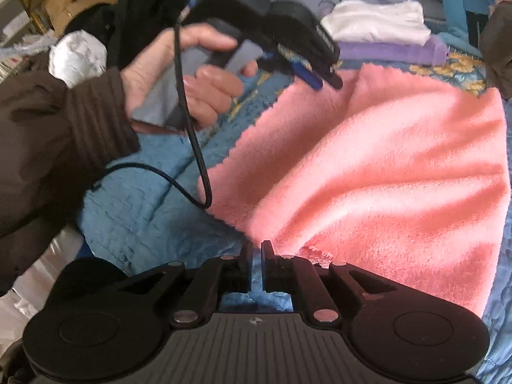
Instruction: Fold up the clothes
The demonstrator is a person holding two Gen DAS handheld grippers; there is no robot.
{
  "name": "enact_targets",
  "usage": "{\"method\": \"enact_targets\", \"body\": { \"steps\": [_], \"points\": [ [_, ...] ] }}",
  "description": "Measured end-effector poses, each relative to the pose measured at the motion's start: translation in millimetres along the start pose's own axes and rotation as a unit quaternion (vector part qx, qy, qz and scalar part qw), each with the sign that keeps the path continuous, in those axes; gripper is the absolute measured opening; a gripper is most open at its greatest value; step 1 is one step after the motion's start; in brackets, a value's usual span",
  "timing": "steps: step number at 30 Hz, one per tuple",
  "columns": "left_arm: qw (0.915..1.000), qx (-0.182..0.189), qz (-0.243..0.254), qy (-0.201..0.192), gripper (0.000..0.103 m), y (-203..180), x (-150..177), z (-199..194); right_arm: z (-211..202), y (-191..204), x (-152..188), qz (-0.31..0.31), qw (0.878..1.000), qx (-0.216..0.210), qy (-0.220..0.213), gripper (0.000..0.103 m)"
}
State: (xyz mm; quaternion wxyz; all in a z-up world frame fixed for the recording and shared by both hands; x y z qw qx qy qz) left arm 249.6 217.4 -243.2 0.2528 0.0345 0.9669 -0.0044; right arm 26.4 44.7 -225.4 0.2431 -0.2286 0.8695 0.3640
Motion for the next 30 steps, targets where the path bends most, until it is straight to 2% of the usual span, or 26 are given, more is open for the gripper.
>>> {"method": "enact_targets", "body": {
  "steps": [4,7,11,13,25,30],
  "points": [
    [0.9998,-0.009,-0.017,0.006,0.036,-1,-2,7,-7,0,4,-0.005,1.0,0.011,-0.022,0.007],
    [0.9983,0.013,-0.055,0.017,0.041,4,-11,18,-7,2,2,-0.031,0.998,0.032,-0.032,0.008],
    [0.9953,0.035,-0.082,0.038,0.053,6,-26,37,-5,12,3,-0.078,0.995,0.051,-0.038,0.024],
    [0.9943,0.044,-0.085,0.045,0.061,4,-32,45,-2,15,3,-0.097,0.993,0.058,-0.033,0.024],
    [0.9948,0.04,-0.086,0.038,0.059,-6,-53,66,5,0,6,-0.08,0.995,0.056,-0.025,0.024],
    [0.9934,0.076,-0.077,0.037,0.055,-10,-51,59,9,4,9,-0.105,0.993,0.058,-0.02,0.024]
  ]
}}
Point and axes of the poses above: each gripper's, at about its wrist camera, not at the fingertips, and z roughly the way its jaws point, y to its left, x to its underside, the point moved 3 cm from there along z, roughly the way its jaws point, and after that the axes turned 13 degrees about -x, right-handed, at the moved point
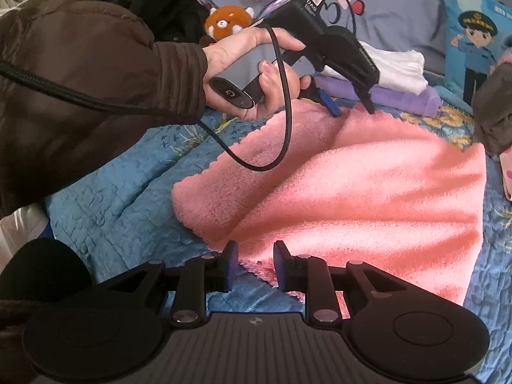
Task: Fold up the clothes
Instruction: 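Pinch the folded fleece edge with the left tool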
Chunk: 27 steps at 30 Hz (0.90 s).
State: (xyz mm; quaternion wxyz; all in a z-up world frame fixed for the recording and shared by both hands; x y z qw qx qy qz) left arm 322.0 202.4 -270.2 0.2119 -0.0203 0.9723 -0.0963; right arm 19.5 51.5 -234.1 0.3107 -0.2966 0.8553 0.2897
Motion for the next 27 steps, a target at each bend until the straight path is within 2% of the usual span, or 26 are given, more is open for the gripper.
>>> {"method": "enact_targets", "body": {
  "steps": [2,6,9,12,15,20,25,27],
  "points": [
    [0.9999,0.013,0.008,0.004,0.054,-4,1,0,2,1,0,-0.006,1.0,0.0,0.004,0.024],
    [0.9999,0.009,0.009,0.009,0.054,-9,1,6,5,3,0,-0.013,1.0,-0.001,0.007,0.024],
    [0.9998,0.019,-0.001,0.011,0.046,-9,0,8,4,2,-1,-0.015,1.0,0.001,0.004,0.024],
    [0.9996,0.02,0.001,0.018,0.033,-10,0,10,7,3,0,-0.02,1.0,0.003,0.01,0.024],
    [0.9994,0.018,0.017,0.022,0.029,-12,1,9,9,5,0,-0.035,0.999,0.004,0.014,0.024],
    [0.9988,0.014,0.038,0.027,0.025,-12,2,7,16,18,-2,-0.104,0.994,0.0,0.027,0.024],
    [0.9986,0.01,0.043,0.029,0.025,-15,2,8,30,32,1,-0.206,0.976,0.036,0.06,0.028],
    [0.9986,0.008,0.041,0.032,0.02,-15,2,9,34,33,3,-0.228,0.97,0.041,0.068,0.028]
  ]
}}
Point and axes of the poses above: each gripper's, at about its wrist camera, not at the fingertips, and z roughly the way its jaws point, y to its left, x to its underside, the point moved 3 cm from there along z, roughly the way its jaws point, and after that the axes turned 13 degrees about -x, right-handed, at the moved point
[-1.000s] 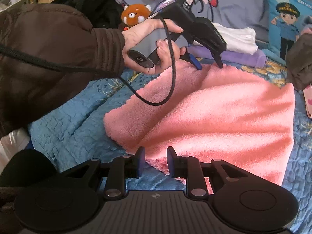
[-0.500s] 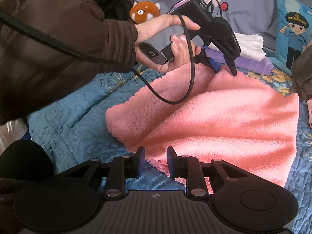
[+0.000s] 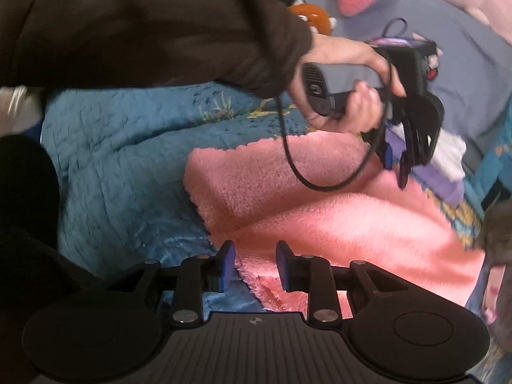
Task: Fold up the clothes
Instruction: 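Pinch the folded fleece edge with the left tool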
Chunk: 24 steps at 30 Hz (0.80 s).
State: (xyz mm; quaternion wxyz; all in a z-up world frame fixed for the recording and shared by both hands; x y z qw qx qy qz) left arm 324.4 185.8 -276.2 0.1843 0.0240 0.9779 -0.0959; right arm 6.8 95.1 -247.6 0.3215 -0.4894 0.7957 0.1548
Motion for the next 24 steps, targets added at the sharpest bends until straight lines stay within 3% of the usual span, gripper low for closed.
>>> {"method": "enact_targets", "body": {
  "steps": [13,16,17,18,24],
  "points": [
    [1.0,-0.008,0.001,0.005,0.017,-1,1,2,2,10,-1,-0.095,0.995,-0.003,0.037,0.027],
    [0.9999,-0.013,0.003,0.004,0.017,-2,1,2,9,9,-1,-0.103,0.994,0.002,0.048,0.023],
    [0.9999,-0.014,0.004,0.004,0.017,-3,1,2,12,9,-1,-0.105,0.993,0.003,0.052,0.018],
    [0.9999,-0.015,0.006,0.004,0.017,-3,1,2,12,8,-1,-0.101,0.994,0.004,0.051,0.005],
    [0.9999,-0.016,0.002,0.001,0.017,-3,1,0,2,-3,-4,-0.045,0.999,-0.004,0.022,0.003]
  ]
}}
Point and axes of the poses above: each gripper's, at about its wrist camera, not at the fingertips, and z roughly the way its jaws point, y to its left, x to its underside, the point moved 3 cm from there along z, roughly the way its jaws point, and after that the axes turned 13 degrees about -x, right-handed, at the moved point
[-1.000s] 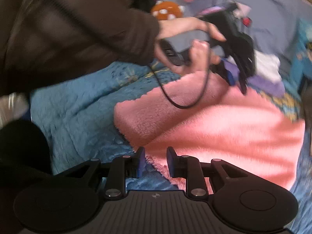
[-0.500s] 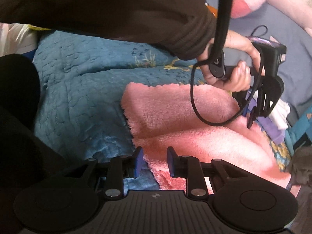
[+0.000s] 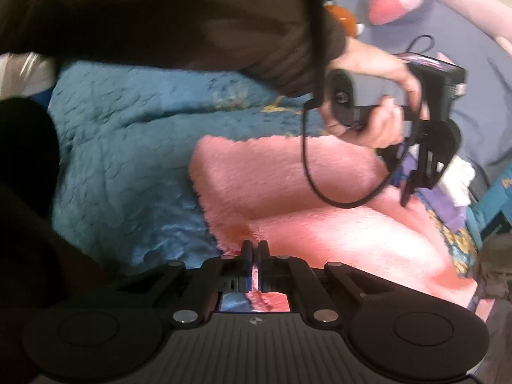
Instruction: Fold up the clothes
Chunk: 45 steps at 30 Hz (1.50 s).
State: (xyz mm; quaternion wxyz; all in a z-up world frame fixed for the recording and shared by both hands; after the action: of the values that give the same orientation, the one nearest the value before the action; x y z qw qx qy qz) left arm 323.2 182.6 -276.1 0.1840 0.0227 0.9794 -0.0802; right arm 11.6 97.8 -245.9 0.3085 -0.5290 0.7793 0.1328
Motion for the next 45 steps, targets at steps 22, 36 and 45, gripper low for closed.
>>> {"method": "enact_targets", "body": {
  "steps": [22,36,45],
  "points": [
    [0.9998,-0.004,-0.017,-0.011,0.012,29,-6,-41,-38,-28,-9,0.177,0.976,-0.082,-0.094,0.003],
    [0.993,0.067,-0.093,0.027,0.003,29,7,-4,-38,-36,0,0.202,0.971,-0.085,-0.096,0.003],
    [0.9956,0.037,-0.086,0.003,0.002,23,4,-21,-39,-35,-1,0.198,0.972,-0.086,-0.099,0.003]
  ]
}}
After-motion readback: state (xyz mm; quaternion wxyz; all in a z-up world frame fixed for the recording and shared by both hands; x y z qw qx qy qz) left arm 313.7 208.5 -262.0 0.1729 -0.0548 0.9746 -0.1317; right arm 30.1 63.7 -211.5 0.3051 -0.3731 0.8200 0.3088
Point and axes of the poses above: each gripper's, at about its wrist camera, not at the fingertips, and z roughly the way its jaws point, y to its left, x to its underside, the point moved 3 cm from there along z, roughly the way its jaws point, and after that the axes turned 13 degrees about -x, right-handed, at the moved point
